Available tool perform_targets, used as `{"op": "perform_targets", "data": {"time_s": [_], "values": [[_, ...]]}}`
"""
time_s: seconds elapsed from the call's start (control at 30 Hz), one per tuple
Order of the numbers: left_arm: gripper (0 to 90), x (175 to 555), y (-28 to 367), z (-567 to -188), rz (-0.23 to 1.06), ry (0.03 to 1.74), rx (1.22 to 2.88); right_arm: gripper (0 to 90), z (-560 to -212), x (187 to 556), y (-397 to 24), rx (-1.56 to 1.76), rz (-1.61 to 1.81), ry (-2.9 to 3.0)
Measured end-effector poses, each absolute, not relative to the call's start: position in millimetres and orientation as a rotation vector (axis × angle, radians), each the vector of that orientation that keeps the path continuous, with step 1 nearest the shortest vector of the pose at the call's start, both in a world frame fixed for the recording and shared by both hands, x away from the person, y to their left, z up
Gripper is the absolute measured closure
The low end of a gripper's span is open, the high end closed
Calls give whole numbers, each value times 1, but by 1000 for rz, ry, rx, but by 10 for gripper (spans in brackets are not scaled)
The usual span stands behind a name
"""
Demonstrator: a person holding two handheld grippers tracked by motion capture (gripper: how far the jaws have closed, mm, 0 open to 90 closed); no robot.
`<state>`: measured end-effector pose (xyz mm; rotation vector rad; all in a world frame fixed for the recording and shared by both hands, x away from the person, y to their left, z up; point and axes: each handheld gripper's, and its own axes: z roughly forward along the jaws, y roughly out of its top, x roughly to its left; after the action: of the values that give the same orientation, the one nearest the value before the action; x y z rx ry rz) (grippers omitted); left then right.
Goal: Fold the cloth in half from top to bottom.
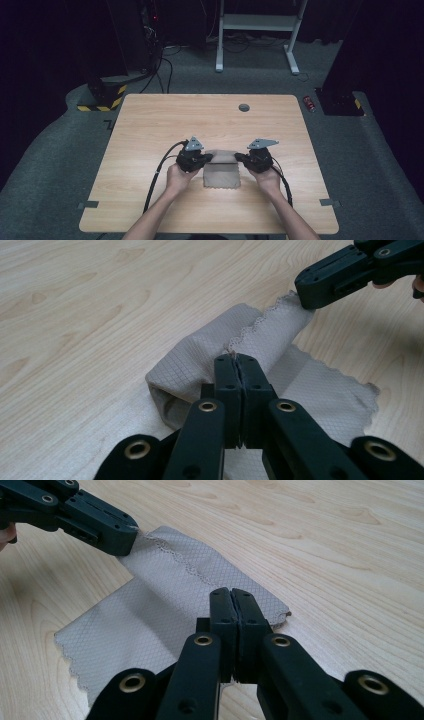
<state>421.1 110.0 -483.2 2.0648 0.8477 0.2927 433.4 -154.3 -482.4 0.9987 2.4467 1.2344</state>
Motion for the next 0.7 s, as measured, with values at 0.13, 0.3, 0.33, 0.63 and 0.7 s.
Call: {"op": "perform_targets", "data": {"time_s": [0.13,0.3,0.33,0.63,0.7], "values": [[887,417,110,-483,291,848,2065,887,-481,431,-154,1001,1242,2445],[887,413,112,-484,286,846,2061,887,-483,427,-155,987,1249,2453],[887,412,112,-484,283,847,2059,887,-483,426,-155,990,1248,2457],[887,407,112,-488,275,837,2068,887,-487,420,-156,989,1241,2471],[887,405,111,-488,283,829,2076,887,-488,419,-156,986,1239,2476]]}}
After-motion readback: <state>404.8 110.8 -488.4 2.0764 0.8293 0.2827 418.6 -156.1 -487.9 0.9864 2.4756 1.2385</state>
